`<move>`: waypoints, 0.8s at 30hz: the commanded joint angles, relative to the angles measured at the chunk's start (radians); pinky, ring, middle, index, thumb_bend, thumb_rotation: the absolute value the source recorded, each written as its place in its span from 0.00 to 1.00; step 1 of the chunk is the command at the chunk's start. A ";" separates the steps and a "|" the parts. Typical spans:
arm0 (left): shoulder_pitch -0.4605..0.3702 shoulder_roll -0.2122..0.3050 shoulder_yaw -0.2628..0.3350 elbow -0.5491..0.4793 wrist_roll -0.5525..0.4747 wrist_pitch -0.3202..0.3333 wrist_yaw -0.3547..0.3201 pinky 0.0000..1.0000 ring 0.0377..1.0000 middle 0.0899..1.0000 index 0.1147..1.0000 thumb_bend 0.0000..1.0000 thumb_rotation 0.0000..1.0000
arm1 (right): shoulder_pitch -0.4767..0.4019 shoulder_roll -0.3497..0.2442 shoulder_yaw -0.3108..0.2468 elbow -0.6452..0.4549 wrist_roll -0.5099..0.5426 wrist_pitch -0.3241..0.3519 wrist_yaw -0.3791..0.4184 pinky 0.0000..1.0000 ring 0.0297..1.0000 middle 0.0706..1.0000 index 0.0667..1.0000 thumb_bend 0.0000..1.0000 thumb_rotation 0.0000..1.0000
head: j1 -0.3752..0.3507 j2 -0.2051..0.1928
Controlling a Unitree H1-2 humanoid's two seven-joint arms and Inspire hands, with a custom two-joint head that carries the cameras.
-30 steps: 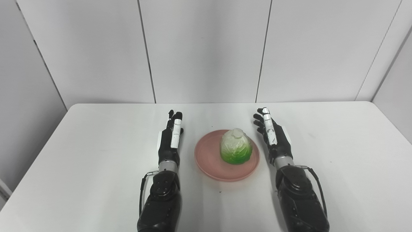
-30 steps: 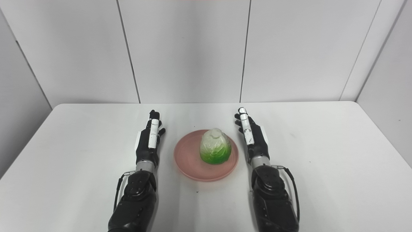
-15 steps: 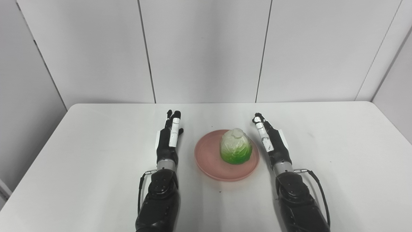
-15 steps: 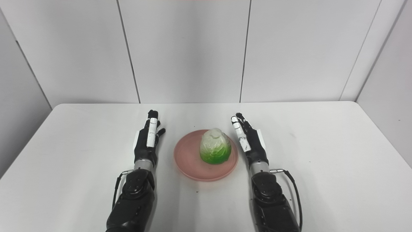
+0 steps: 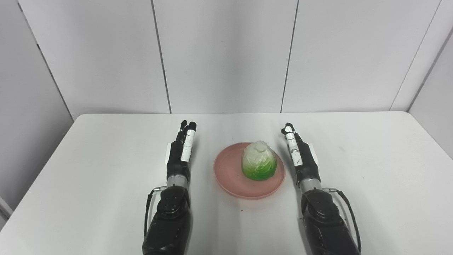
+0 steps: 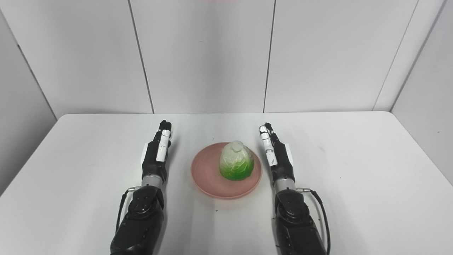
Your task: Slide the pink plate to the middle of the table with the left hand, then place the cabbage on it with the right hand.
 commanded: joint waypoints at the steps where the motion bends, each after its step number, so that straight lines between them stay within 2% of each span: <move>1: -0.025 0.009 -0.008 -0.019 0.010 -0.026 -0.008 0.99 0.99 0.97 0.92 0.92 0.89 | -0.013 0.009 -0.007 0.007 0.013 -0.026 -0.003 1.00 0.95 0.89 0.92 0.82 1.00 | 0.001 0.001; 6: -0.019 0.013 -0.021 -0.007 0.031 -0.040 0.004 0.95 0.99 0.98 0.92 0.96 0.89 | -0.014 0.010 -0.009 0.007 0.017 -0.021 -0.006 1.00 0.94 0.89 0.91 0.81 1.00 | 0.003 -0.001; 10: -0.016 0.015 -0.030 0.005 0.051 -0.066 0.011 0.99 1.00 0.99 0.94 0.96 0.90 | -0.016 0.008 -0.007 0.014 0.014 -0.027 -0.013 1.00 0.94 0.89 0.90 0.81 1.00 | 0.002 -0.001; 17: -0.020 0.018 -0.042 0.033 0.064 -0.116 0.003 1.00 1.00 0.99 0.93 0.97 0.88 | -0.018 0.010 -0.016 0.004 0.028 0.001 -0.010 1.00 0.93 0.91 0.91 0.81 1.00 | 0.007 0.008; 21: -0.020 0.018 -0.042 0.031 0.055 -0.110 0.001 1.00 1.00 0.98 0.93 0.96 0.89 | -0.015 0.013 -0.028 -0.002 0.062 0.008 0.014 0.97 0.89 0.91 0.91 0.81 1.00 | 0.008 0.013; 24: -0.018 0.016 -0.031 0.026 0.030 -0.098 -0.010 1.00 1.00 0.98 0.93 0.95 0.88 | -0.010 0.015 -0.033 -0.011 0.083 0.016 0.025 0.92 0.90 0.93 0.91 0.81 1.00 | 0.007 0.017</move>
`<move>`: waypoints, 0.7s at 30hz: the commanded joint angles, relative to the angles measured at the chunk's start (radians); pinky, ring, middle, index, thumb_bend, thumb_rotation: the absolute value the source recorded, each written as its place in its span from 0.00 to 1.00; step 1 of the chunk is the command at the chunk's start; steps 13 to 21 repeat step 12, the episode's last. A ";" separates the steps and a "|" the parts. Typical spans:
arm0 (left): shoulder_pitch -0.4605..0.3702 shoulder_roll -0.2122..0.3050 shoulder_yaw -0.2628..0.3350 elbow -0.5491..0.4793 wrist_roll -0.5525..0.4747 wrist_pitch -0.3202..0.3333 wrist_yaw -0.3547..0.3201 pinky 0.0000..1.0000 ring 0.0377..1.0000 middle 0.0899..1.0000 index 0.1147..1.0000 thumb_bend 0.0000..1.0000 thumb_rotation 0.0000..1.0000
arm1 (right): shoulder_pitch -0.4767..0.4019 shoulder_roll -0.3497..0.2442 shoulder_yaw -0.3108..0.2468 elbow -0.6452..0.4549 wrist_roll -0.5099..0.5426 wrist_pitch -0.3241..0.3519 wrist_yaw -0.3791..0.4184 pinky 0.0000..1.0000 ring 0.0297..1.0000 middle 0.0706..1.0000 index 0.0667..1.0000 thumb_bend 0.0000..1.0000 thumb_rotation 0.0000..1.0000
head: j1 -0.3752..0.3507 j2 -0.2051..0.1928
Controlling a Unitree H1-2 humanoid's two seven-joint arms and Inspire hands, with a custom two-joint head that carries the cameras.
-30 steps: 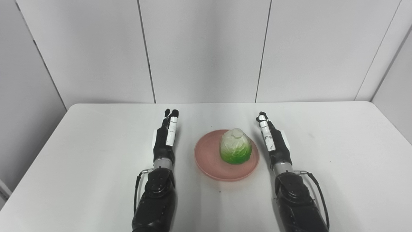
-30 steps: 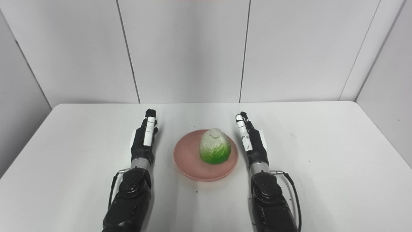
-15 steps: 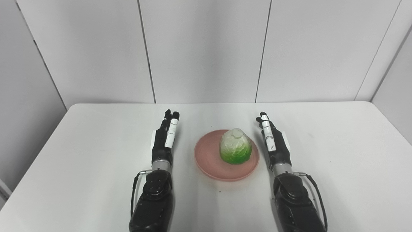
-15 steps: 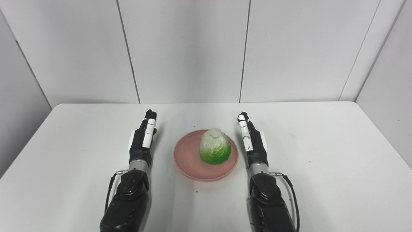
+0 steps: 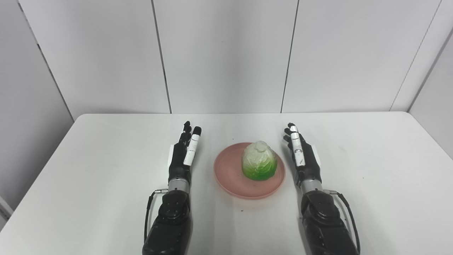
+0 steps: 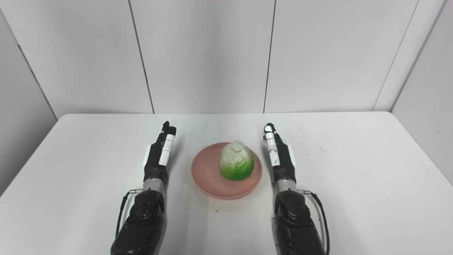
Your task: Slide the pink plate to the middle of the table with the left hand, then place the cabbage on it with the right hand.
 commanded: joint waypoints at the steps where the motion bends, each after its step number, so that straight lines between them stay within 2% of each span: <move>1: -0.025 0.001 0.005 -0.026 -0.013 -0.011 -0.012 1.00 1.00 0.98 0.93 0.95 0.88 | -0.008 0.007 0.001 -0.021 0.015 0.029 0.018 0.92 0.90 0.94 0.91 0.81 1.00 | 0.003 0.001; 21: -0.025 0.004 0.000 -0.013 0.010 -0.036 -0.006 1.00 1.00 0.98 0.95 0.94 0.90 | -0.002 0.003 0.002 -0.033 0.031 0.044 0.022 0.92 0.91 0.94 0.92 0.82 1.00 | -0.001 0.005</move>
